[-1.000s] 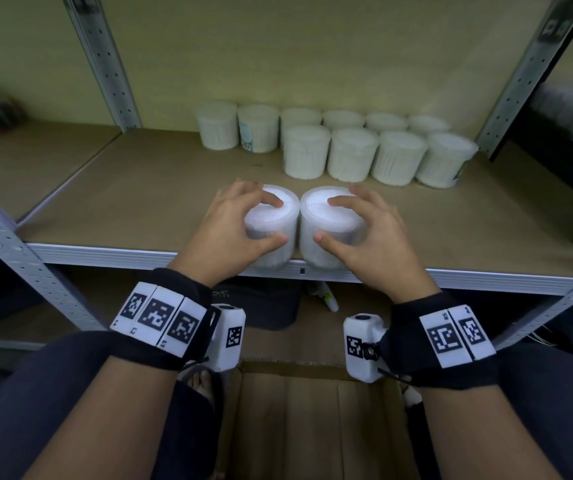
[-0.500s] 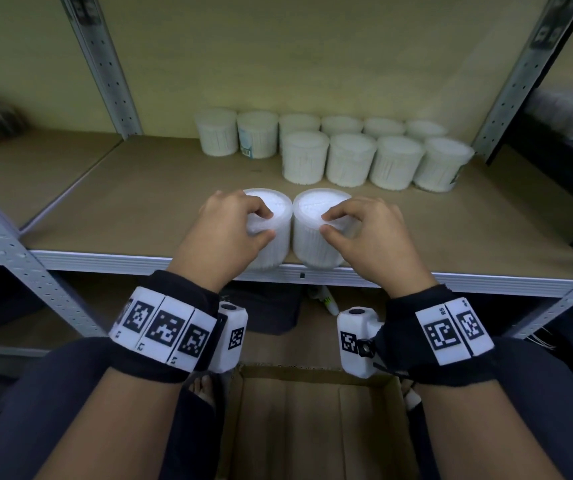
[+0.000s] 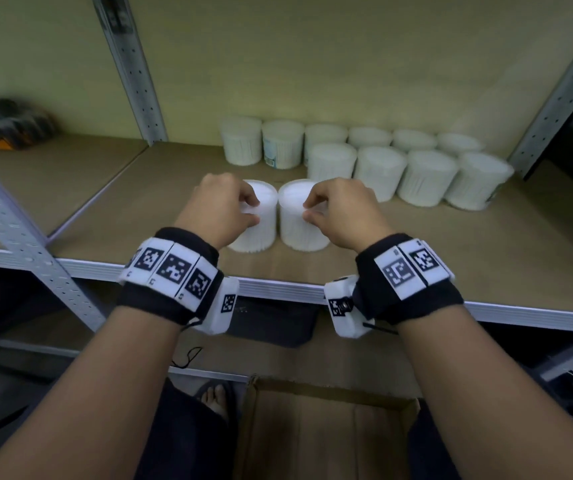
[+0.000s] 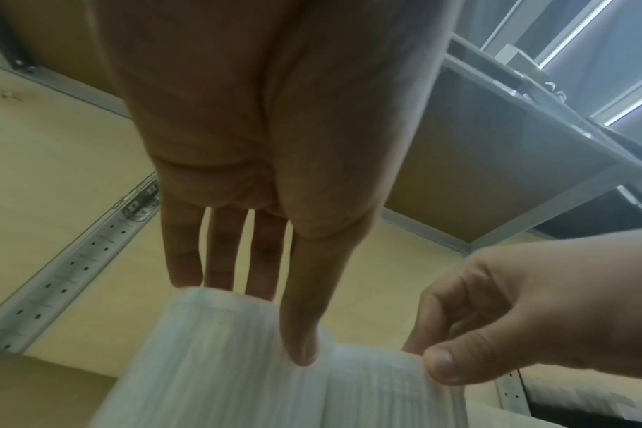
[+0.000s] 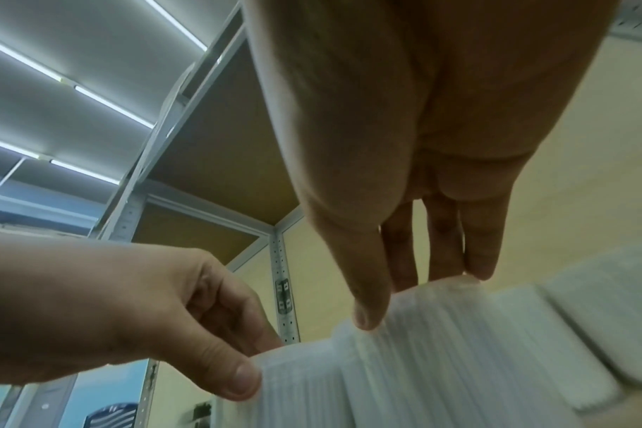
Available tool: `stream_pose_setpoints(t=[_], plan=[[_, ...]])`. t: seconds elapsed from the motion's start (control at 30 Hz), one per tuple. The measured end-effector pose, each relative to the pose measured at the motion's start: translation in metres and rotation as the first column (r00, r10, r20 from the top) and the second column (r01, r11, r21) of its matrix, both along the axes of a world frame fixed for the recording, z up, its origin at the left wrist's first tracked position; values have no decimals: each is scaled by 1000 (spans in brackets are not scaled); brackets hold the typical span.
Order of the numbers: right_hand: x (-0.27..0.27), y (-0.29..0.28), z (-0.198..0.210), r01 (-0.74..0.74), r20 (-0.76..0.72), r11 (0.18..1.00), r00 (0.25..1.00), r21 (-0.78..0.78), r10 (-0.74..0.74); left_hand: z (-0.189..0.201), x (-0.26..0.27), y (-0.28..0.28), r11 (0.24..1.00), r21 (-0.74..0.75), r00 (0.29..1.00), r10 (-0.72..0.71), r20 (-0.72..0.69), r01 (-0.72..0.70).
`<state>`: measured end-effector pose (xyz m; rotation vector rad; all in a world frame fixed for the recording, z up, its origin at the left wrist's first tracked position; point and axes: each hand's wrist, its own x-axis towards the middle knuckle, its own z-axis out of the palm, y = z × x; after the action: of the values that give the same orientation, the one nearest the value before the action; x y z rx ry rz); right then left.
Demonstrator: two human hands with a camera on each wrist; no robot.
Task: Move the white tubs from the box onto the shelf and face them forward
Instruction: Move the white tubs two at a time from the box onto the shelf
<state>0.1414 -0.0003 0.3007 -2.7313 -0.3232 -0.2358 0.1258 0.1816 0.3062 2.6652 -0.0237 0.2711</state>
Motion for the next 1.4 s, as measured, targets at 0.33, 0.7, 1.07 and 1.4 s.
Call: stream_pose_setpoints(t=[0.33, 0.7, 1.07, 1.4], plan=[[68, 35, 10, -11, -58, 998, 998, -66, 7, -4, 76, 18, 989, 147, 999, -2, -38, 8], [126, 50, 7, -3, -31, 994, 1000, -112, -1, -9, 137, 27, 983, 177, 999, -50, -16, 52], [148, 53, -2, -1, 16, 994, 1000, -109, 3, -18, 160, 45, 998, -1, 998, -64, 24, 64], [147, 54, -8, -6, 75, 994, 997, -113, 14, -25, 163, 48, 994, -46, 994, -93, 64, 96]])
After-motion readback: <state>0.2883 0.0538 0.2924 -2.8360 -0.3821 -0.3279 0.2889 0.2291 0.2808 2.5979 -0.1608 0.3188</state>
